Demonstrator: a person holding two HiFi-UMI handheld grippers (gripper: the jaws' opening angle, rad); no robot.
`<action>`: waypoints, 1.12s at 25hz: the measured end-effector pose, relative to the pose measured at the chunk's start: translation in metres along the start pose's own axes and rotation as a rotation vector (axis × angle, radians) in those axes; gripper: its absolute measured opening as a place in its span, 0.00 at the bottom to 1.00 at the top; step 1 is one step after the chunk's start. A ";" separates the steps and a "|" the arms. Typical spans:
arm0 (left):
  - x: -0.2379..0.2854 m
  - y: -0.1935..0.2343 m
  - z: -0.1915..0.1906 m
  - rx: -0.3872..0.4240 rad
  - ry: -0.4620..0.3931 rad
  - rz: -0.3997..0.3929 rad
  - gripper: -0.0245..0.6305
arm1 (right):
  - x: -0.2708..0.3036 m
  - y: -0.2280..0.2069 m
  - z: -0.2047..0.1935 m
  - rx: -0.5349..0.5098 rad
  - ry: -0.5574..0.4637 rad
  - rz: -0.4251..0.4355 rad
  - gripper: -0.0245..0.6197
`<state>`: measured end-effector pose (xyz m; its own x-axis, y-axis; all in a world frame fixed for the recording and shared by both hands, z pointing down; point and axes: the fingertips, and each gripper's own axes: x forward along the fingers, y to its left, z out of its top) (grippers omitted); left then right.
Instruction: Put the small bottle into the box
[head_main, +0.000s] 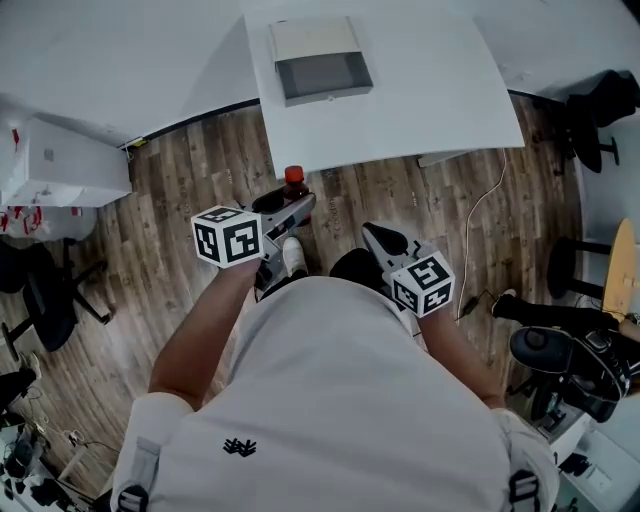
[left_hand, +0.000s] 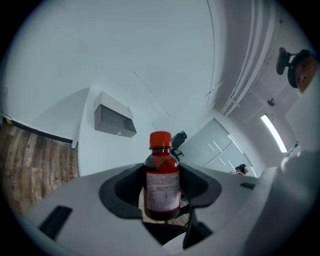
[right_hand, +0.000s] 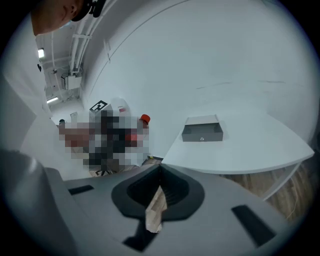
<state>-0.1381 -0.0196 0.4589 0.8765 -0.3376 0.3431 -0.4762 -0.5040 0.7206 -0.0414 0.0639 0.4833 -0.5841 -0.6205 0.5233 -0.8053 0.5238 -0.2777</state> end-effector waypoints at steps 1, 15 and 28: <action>0.003 0.004 0.004 -0.006 0.003 -0.003 0.37 | 0.002 0.000 0.001 0.001 0.005 -0.003 0.05; 0.091 0.028 0.076 -0.028 -0.036 0.080 0.37 | 0.017 -0.088 0.037 -0.032 -0.005 0.083 0.05; 0.172 0.104 0.169 -0.096 -0.072 0.249 0.37 | 0.072 -0.201 0.108 -0.089 0.013 0.209 0.05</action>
<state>-0.0485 -0.2643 0.4914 0.7245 -0.4987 0.4759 -0.6645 -0.3219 0.6744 0.0679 -0.1492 0.4898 -0.7356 -0.4859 0.4721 -0.6543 0.6901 -0.3093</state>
